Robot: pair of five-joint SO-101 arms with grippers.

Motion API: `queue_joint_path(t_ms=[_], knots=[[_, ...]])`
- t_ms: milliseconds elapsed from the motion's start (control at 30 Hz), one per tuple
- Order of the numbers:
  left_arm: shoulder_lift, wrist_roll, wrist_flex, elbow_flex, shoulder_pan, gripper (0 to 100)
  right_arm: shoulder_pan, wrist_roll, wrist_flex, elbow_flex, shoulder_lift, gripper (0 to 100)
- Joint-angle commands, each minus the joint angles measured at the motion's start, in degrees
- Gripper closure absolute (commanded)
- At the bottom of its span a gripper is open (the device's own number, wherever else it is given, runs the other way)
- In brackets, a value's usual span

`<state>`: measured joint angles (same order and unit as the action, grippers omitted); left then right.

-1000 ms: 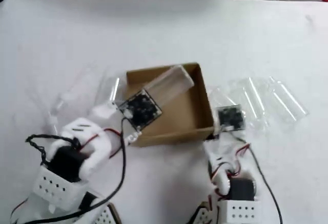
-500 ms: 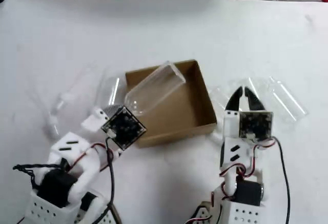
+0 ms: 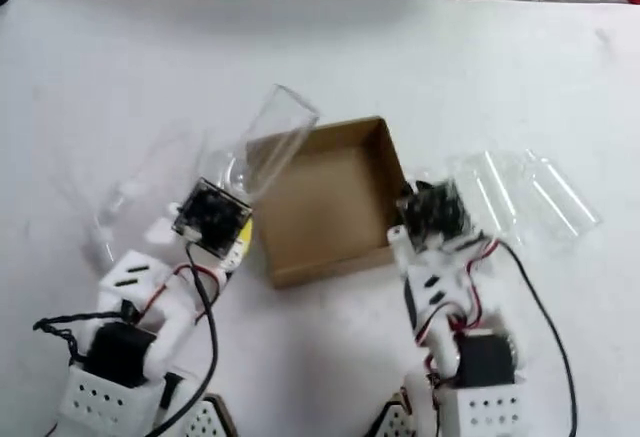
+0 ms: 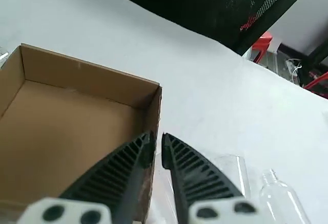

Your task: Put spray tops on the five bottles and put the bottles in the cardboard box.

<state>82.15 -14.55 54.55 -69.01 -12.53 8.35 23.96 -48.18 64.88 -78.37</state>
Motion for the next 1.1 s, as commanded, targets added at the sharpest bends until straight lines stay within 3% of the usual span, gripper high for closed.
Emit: queue_joint_path(t_ms=[0,167,367,600,1067], knots=[[0.92,1.05,-1.93,0.62,2.68,98,0.04,0.44,-2.77,-15.82,23.87,98.1],[1.01,1.67,-3.6,-0.09,5.41,98,0.04,-0.97,-10.42,-34.64,47.69,95.8],[1.01,6.33,-5.98,-2.02,8.57,98,0.13,-2.64,-14.64,-48.35,66.51,78.9],[1.01,6.33,-5.89,-1.93,8.66,98,0.66,-2.81,-16.13,-54.95,75.21,83.9],[1.01,5.89,-5.89,-2.2,8.48,98,0.48,-2.9,-6.11,-56.53,86.46,85.9]])
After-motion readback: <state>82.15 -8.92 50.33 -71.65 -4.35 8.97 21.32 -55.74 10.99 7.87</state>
